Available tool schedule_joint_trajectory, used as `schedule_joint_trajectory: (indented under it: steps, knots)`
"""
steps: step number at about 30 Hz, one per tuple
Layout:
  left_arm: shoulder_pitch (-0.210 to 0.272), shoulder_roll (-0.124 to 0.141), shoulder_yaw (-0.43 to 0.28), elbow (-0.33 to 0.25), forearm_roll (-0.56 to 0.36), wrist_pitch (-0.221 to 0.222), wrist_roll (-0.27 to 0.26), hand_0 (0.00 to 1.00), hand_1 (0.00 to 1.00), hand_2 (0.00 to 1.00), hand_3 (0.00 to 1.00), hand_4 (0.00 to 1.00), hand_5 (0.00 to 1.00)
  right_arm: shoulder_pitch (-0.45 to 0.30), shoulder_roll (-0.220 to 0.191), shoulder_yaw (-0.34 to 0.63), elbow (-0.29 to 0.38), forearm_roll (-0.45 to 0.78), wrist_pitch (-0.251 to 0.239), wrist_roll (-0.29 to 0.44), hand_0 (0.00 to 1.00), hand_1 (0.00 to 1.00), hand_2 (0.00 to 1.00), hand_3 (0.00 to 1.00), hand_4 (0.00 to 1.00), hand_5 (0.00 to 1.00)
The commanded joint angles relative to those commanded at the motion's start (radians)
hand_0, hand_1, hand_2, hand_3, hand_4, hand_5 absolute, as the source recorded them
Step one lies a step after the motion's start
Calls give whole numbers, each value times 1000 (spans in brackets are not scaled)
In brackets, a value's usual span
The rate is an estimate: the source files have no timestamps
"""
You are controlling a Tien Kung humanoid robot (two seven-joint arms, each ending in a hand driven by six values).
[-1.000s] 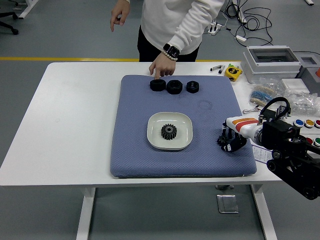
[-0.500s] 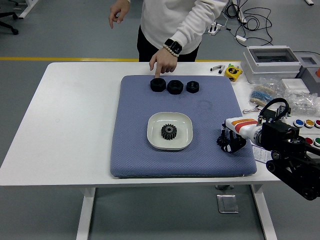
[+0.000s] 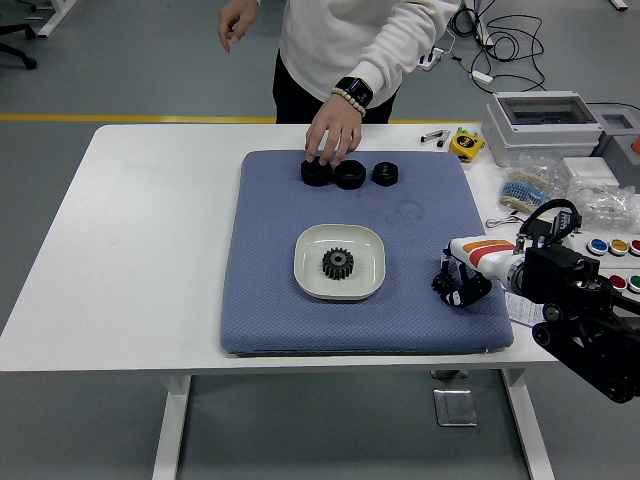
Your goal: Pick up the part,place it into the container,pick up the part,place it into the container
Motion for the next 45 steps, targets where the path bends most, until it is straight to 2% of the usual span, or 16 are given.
schedule_joint_trajectory:
  steps: [17,24,25,30,31,36,37,42,43,45]
  knots:
    - [-7,3,15,0,-13,-4,-4,597,628,776,689,688,621,5,-2,59,53,17,1,19,2,57,199,399,533,245]
    - [-10,5,25,-1,-20,-5,-5,597,627,775,691,687,621,19,28,64,18,49,5,4,2,59,199,397,515,233]
    - [-10,5,27,-1,-22,-5,-6,596,626,774,688,688,623,18,28,66,17,48,7,0,17,84,218,423,535,224]
    - [-11,5,35,-1,-36,-6,-11,596,626,774,688,688,623,11,17,93,31,69,-8,-1,17,84,218,423,535,224]
    - [-11,6,36,-1,-36,-6,-10,595,625,774,689,685,617,12,17,101,32,65,-13,1,83,206,333,459,699,268]
    - [-12,6,31,-1,-29,-7,-7,595,625,774,689,685,617,21,18,113,48,32,-18,22,83,206,333,459,699,268]
    - [-12,6,31,-1,-27,-7,-7,595,625,772,689,686,618,23,19,109,50,21,-18,30,316,508,654,860,940,297]
    - [-12,7,30,-2,-26,-7,-6,595,625,772,689,686,618,30,32,80,28,-38,-34,70,316,508,654,860,940,297]
    - [-12,7,31,-2,-27,-7,-6,594,625,772,689,686,619,31,36,74,19,-50,-45,77,512,657,789,954,998,297]
    - [-13,7,30,-2,-27,-7,-6,594,625,772,689,686,619,33,46,66,1,-54,-59,83,512,657,789,954,998,297]
